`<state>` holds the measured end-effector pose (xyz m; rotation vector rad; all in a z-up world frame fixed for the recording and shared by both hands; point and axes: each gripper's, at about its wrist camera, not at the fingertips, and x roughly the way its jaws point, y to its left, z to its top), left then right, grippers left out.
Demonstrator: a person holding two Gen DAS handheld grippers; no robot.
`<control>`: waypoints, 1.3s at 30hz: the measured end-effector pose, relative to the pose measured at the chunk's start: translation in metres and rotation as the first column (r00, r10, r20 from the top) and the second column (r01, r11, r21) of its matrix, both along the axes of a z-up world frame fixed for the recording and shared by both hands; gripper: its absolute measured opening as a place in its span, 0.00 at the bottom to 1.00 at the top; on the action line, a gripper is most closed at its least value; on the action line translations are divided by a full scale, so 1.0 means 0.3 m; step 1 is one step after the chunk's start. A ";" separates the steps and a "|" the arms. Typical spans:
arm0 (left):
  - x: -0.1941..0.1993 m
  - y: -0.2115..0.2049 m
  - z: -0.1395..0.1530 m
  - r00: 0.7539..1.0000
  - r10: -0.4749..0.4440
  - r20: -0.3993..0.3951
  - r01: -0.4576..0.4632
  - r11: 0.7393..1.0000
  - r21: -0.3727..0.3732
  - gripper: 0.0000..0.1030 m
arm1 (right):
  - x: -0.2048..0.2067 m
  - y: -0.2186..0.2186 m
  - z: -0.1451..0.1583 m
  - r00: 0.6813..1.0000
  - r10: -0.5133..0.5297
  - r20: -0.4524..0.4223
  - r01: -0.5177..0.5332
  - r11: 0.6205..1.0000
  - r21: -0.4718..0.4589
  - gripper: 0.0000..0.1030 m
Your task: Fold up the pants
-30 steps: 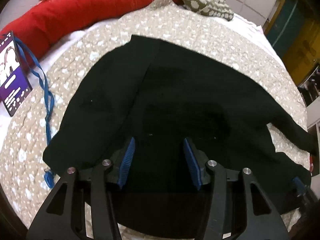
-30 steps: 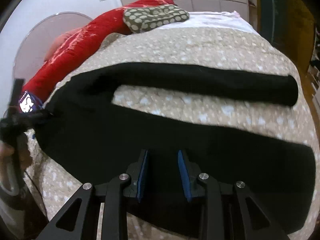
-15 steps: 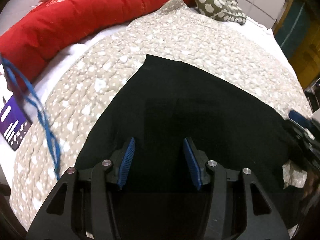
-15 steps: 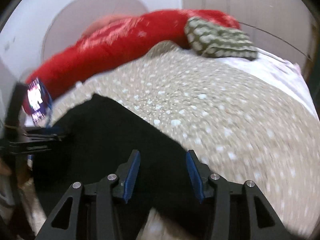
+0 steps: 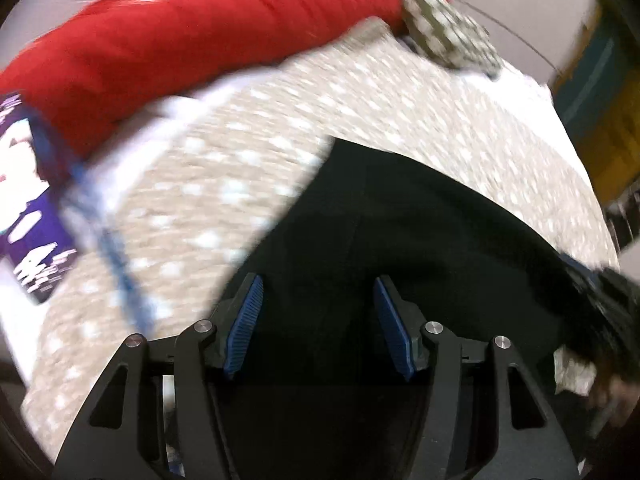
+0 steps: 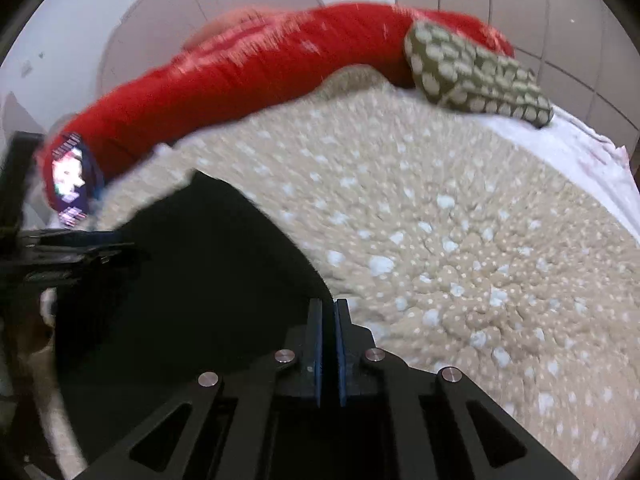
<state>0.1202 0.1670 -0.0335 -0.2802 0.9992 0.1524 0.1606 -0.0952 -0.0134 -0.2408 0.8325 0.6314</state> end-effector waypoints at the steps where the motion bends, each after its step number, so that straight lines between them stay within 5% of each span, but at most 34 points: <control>1: -0.024 0.024 0.018 1.000 0.024 0.010 -0.024 1.000 0.003 0.56 | -0.042 0.001 0.029 1.000 0.006 0.024 -0.007 1.000 0.017 0.05; 8: -0.218 0.170 0.179 0.978 0.149 0.146 -0.145 0.989 -0.034 0.56 | -0.425 0.021 0.145 0.990 0.054 0.129 -0.065 0.994 0.085 0.05; 13: -0.325 0.167 0.236 0.962 0.167 0.215 -0.169 0.986 -0.011 0.56 | -0.630 0.100 -0.032 0.995 0.095 0.028 -0.096 0.994 0.051 0.05; 17: -0.323 0.097 0.209 0.977 0.104 0.184 -0.109 0.994 0.016 0.56 | -0.628 0.089 -0.140 0.997 0.030 -0.068 -0.024 0.995 0.100 0.05; 19: -0.318 0.056 0.183 0.986 0.065 0.152 -0.070 0.997 0.028 0.56 | -0.631 0.062 -0.090 0.997 0.027 -0.076 -0.015 0.990 0.143 0.10; 21: -0.315 0.012 0.153 0.991 0.031 0.129 -0.036 0.999 0.034 0.56 | -0.631 0.027 -0.034 0.999 0.003 -0.037 0.003 0.988 0.153 0.27; 24: -0.303 -0.041 0.106 0.996 -0.003 0.095 0.000 1.000 0.027 0.56 | -0.573 -0.060 0.040 0.990 -0.141 0.020 0.136 0.977 0.165 0.37; 30: -0.293 -0.111 0.022 0.998 -0.042 0.040 0.040 0.998 0.053 0.56 | -0.305 -0.119 -0.025 0.952 -0.288 -0.108 0.301 0.945 0.132 0.36; 31: -0.294 -0.117 0.013 0.998 -0.041 0.039 0.038 0.997 0.065 0.56 | -0.270 -0.107 -0.050 0.949 -0.288 -0.129 0.301 0.948 0.103 0.32; 32: -0.293 -0.122 0.006 0.998 -0.042 0.036 0.040 0.996 0.075 0.56 | -0.249 -0.108 -0.067 0.948 -0.283 -0.144 0.296 0.952 0.078 0.14; 36: -0.283 -0.144 -0.040 0.998 -0.065 0.011 0.064 0.991 0.115 0.61 | -0.213 -0.082 -0.130 0.941 -0.329 -0.080 0.328 0.944 -0.025 0.12; 39: -0.283 -0.171 -0.045 0.997 -0.073 0.013 0.070 0.982 0.175 0.62 | -0.198 -0.083 -0.156 0.932 -0.357 -0.070 0.358 0.934 0.004 0.12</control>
